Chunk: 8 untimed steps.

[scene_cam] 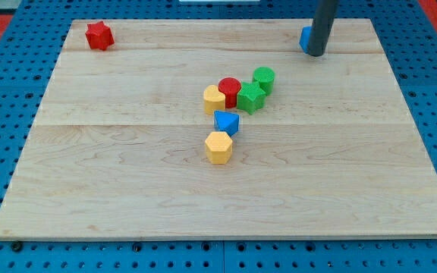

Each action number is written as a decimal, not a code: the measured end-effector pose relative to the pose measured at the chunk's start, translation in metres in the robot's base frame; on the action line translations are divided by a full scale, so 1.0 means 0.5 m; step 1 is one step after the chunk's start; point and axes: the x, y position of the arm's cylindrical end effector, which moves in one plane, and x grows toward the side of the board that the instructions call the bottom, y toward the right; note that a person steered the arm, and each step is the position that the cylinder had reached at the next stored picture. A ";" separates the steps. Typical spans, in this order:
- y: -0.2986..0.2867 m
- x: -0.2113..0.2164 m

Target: Adjust the green star diagonally top right to the red circle

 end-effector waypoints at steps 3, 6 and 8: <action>-0.032 0.263; -0.188 0.115; -0.254 0.116</action>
